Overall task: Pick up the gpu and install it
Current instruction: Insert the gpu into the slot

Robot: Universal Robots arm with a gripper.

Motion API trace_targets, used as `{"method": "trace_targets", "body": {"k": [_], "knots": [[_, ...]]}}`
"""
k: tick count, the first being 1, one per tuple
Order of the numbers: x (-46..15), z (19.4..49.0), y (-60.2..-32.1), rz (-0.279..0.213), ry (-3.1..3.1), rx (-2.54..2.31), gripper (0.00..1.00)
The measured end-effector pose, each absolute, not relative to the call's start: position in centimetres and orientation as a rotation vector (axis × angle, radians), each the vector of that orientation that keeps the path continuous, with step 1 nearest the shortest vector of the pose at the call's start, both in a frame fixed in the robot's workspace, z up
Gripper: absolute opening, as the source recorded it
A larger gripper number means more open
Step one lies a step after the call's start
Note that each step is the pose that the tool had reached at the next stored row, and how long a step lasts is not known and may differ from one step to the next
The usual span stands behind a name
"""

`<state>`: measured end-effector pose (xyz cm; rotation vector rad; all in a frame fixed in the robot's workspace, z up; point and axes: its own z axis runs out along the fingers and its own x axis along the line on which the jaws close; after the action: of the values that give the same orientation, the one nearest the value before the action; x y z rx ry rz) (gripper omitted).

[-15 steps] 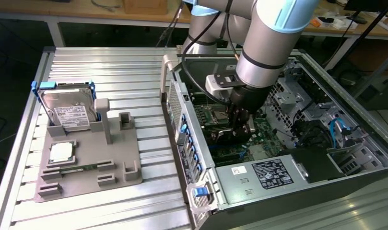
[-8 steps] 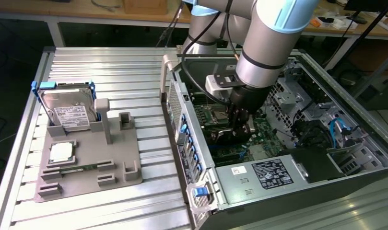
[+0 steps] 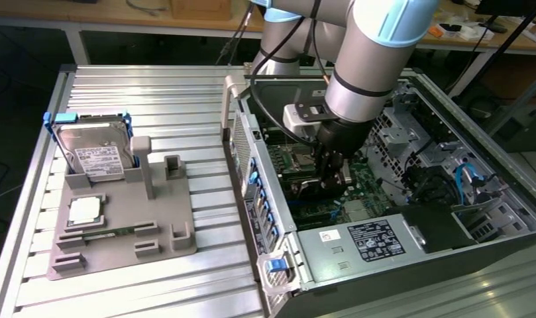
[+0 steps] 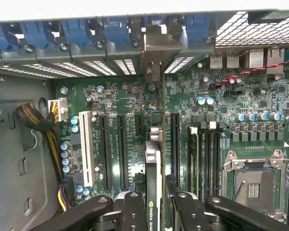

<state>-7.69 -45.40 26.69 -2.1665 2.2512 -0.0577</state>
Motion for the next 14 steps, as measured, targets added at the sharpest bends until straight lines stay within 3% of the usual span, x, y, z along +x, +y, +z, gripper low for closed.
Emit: {"method": "trace_targets", "body": {"k": [14], "knots": [[-7.69,26.51,-45.20,-0.052,2.249,-2.164,0.27]]}}
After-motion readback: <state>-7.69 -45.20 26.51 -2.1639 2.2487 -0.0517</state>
